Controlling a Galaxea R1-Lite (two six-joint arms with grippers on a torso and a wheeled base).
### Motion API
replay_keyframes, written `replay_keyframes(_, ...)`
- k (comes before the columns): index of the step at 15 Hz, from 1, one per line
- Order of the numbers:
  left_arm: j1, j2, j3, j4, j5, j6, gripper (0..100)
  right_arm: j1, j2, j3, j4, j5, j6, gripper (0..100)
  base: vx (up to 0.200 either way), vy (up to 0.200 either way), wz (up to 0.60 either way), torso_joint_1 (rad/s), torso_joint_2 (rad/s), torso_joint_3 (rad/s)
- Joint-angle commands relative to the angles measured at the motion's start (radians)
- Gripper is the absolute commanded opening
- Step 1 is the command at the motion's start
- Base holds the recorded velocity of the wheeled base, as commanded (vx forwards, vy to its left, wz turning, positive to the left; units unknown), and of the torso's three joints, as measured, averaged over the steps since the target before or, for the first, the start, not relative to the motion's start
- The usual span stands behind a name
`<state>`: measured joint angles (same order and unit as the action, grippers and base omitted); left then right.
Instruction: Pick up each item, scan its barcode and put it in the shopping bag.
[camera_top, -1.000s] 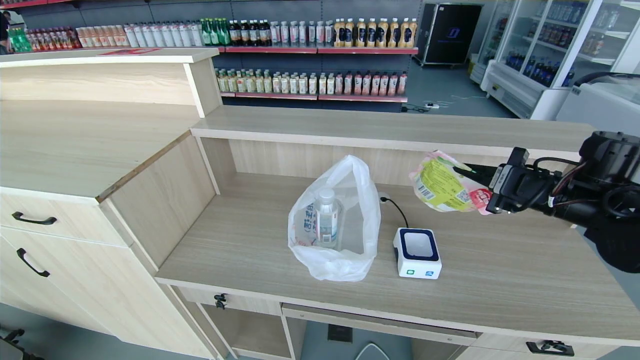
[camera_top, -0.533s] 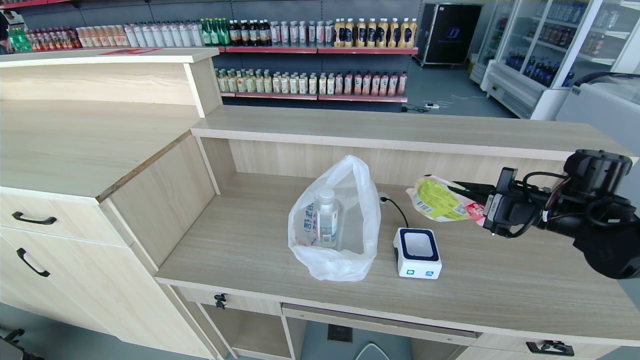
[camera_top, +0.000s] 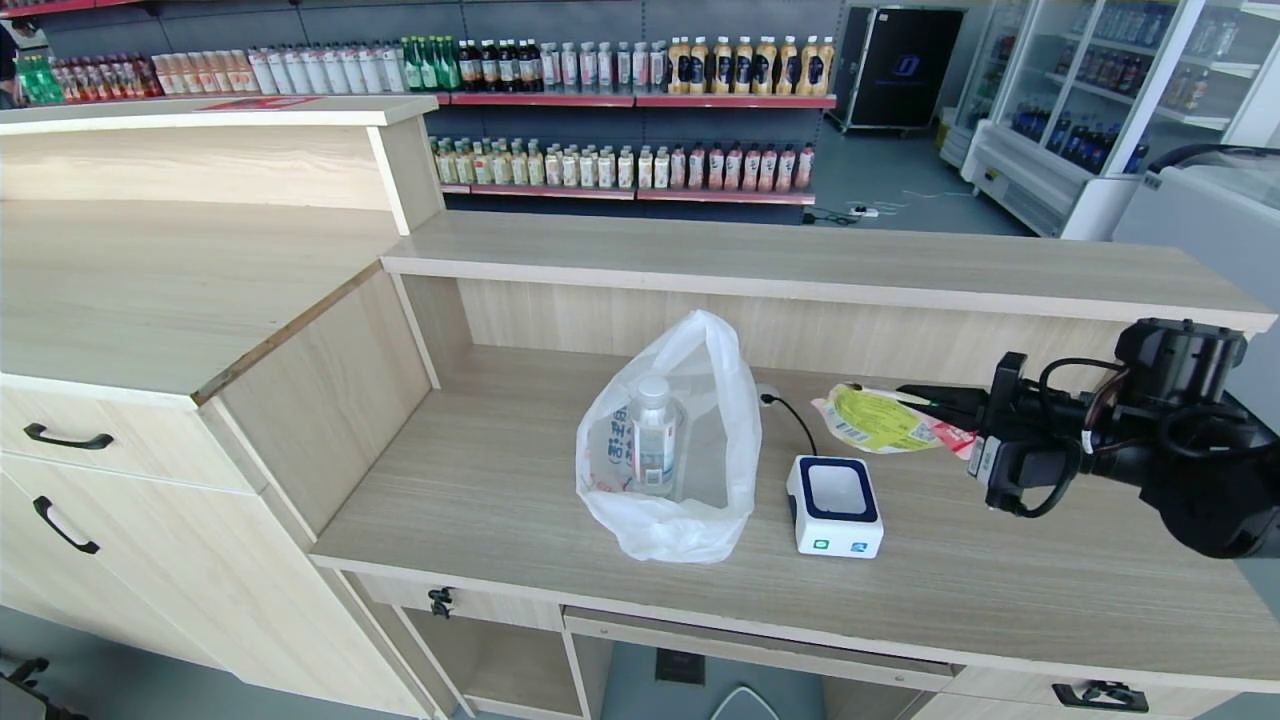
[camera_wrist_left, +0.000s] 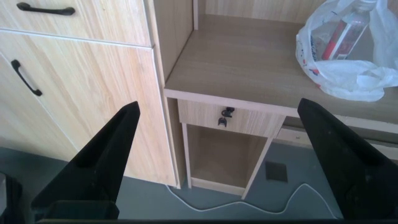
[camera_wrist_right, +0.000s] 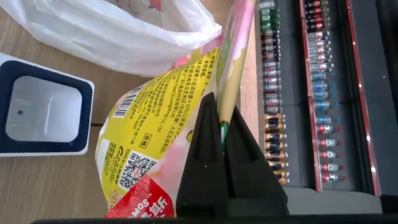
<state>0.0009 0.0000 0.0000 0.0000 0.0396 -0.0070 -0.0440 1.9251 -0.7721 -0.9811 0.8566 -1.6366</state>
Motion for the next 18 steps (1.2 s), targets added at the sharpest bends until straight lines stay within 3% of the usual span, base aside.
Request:
replay_keyframes(1, 0.001, 0.000, 0.000, 0.000, 0.000, -0.001, 100, -0.007, 0.002, -0.003, 0.025, 0.001, -0.042, 0, 0.000, 0.000, 0.00, 0.000, 0.00, 0.000)
replay_keyframes(6, 0.001, 0.000, 0.000, 0.000, 0.000, -0.001, 100, -0.040, -0.003, -0.009, 0.117, 0.030, -0.212, 0, 0.000, 0.000, 0.00, 0.000, 0.00, 0.000)
replay_keyframes(18, 0.001, 0.000, 0.000, 0.000, 0.000, -0.001, 100, -0.023, 0.025, -0.049, 0.145, 0.045, -0.410, 0, 0.000, 0.000, 0.00, 0.000, 0.00, 0.000)
